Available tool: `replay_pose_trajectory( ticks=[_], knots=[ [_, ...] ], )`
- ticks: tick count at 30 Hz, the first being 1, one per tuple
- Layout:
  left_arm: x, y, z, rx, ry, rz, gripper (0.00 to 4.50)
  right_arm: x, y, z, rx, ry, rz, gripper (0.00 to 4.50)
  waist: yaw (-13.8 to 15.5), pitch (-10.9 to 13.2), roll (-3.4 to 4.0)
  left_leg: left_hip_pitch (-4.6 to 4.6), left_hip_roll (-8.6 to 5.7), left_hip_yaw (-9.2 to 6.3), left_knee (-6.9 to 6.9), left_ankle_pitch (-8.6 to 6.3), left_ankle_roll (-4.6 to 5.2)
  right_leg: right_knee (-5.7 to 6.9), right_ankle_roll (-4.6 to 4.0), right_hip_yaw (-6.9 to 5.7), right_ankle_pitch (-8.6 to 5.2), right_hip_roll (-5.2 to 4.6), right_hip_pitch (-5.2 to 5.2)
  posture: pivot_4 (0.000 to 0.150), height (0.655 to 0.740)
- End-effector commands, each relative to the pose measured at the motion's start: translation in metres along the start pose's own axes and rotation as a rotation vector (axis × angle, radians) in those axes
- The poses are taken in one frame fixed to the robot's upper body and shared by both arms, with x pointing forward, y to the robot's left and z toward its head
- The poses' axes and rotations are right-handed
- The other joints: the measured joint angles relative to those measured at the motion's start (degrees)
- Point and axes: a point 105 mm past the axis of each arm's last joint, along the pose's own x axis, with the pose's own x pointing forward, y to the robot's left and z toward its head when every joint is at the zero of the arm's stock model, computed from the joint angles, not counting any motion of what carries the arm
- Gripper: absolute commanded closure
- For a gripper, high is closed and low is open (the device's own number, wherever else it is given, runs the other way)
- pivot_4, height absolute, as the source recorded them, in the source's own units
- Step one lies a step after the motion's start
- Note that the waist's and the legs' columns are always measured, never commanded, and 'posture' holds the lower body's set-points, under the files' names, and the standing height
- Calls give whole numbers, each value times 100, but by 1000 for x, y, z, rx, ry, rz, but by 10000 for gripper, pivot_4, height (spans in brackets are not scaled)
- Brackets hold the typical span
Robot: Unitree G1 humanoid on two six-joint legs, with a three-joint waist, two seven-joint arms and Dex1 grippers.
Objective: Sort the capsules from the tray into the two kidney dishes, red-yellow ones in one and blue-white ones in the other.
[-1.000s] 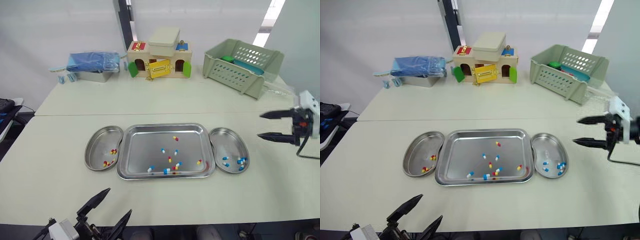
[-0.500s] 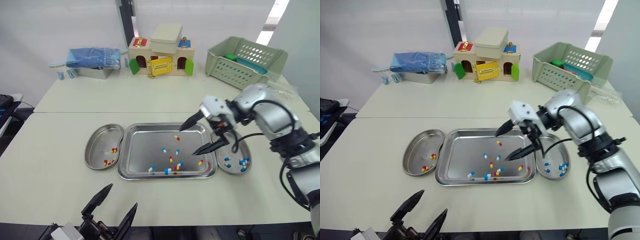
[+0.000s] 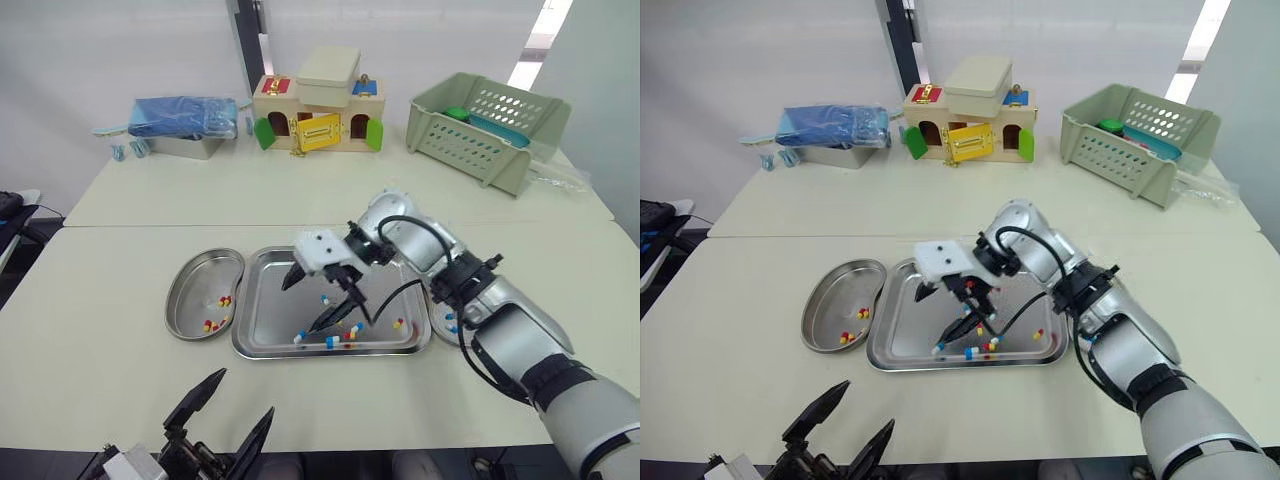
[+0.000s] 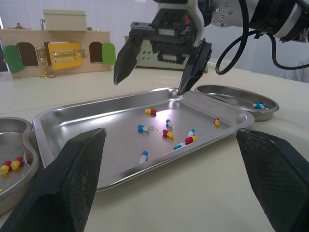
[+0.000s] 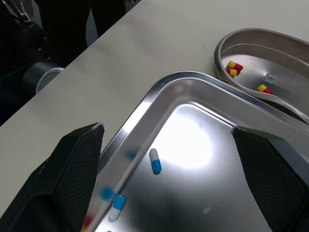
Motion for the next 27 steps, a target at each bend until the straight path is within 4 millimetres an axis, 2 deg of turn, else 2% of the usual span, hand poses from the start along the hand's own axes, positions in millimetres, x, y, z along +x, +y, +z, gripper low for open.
replay_pose_trajectory(
  ticks=[1, 2, 11, 27],
  knots=[
    [-3, 8, 5, 16, -11, 23, 0, 10, -5, 0, -30, 15, -11, 12636, 3, 0, 0, 1, 0, 0, 0, 0, 0, 0, 0, 0, 0, 0, 1, 1500, 7400],
    [-3, 8, 5, 17, -8, 24, 0, 15, -5, -2, -28, 18, -8, 16109, 1, 0, -1, 1, 0, -1, 1, 1, -1, 0, 0, 0, 0, 0, 1, 1500, 7400],
    [-7, 10, 5, 29, 13, 37, 0, 35, -3, -21, -27, 53, 9, 16109, 0, -1, -3, 4, 0, -2, 2, 1, -2, 3, 0, 1, 0, 2, 2, 1500, 7400],
    [-12, 10, 5, 32, 36, 52, 0, 41, -7, -46, -31, 163, -16, 16109, -15, -2, -3, 8, 0, 2, 1, 1, -2, 4, -1, 5, 0, 2, 2, 1500, 7400]
  ],
)
